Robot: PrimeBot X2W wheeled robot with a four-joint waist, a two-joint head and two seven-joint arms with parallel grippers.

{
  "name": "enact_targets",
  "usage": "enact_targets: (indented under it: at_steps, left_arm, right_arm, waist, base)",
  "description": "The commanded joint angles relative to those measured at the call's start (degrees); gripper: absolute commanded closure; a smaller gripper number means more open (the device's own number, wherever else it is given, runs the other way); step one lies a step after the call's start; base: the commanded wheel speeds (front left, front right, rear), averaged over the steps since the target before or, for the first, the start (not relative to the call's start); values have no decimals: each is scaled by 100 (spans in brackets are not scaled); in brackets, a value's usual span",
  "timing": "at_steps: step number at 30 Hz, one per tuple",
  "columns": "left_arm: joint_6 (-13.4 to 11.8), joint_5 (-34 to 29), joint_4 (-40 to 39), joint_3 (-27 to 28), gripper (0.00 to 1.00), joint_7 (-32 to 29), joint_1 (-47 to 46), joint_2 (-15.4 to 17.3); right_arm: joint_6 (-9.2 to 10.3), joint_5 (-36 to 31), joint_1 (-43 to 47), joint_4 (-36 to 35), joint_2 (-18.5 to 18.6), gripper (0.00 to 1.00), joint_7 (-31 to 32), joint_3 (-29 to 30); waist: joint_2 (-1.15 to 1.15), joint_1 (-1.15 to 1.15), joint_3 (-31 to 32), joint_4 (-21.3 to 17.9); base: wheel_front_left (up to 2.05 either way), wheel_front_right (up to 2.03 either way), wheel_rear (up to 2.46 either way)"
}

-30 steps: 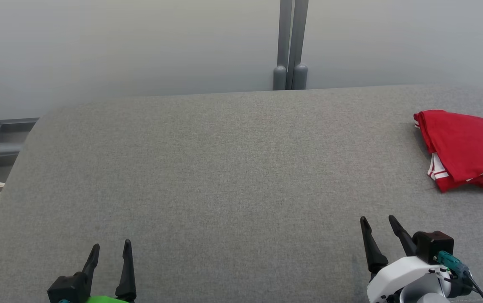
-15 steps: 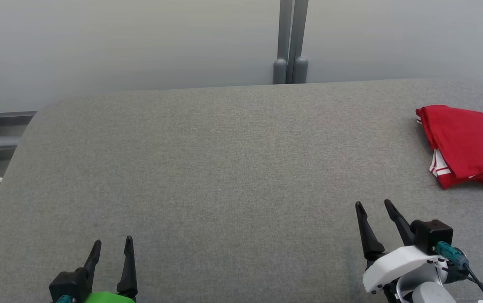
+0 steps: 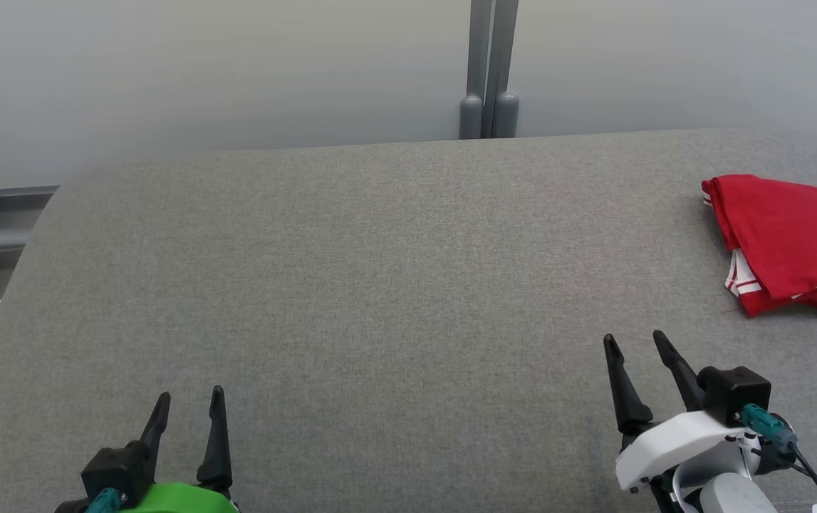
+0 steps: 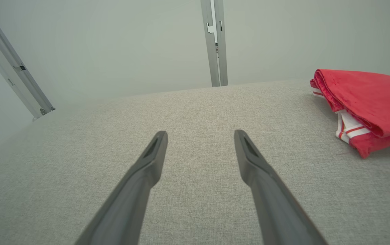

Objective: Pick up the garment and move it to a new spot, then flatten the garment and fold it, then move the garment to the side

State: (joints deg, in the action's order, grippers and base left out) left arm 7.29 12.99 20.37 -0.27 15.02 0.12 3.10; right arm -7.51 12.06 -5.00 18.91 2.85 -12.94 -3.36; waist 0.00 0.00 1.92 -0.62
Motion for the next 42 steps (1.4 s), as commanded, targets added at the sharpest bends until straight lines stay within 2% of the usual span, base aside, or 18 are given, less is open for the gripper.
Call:
enact_targets:
  at_steps: [1, 10, 11, 15, 25, 42]
  left_arm:
    - [13, -37, -20, -3, 0, 18, -59, 2]
    - [10, -94, 60, -29, 0, 18, -42, 11]
    - [1, -64, 51, -32, 100, 0, 1, -3]
    - [0, -55, 231, -32, 100, -38, 117, -27]
    - [3, 1109, 135, 223, 100, -503, -38, -25]
    - [8, 2661, -47, 499, 100, -1060, -191, -22]
  right_arm:
    - [5, 14, 37, -14, 11, 0, 16, -25]
    - [5, -1, 53, 11, 12, 0, 30, 22]
    - [0, 2, 6, 12, 0, 100, 24, 15]
    - [-1, 13, 135, 179, -23, 100, 27, 9]
    - [-1, 1222, 122, 35, -18, 100, 196, 45]
    - [0, 2803, 118, -170, -11, 100, 406, 81]
  waist:
    - [0, 0, -2, 2]
    - [0, 0, 0, 45]
    - [0, 0, -1, 46]
    - [0, 0, -1, 49]
    - [0, 0, -17, 50]
    - [0, 0, -43, 52]
  base:
    - [0, 0, 0]
    - [0, 0, 0]
    - [0, 0, 0]
    - [0, 0, 0]
    - [0, 0, 0]
    - [0, 0, 0]
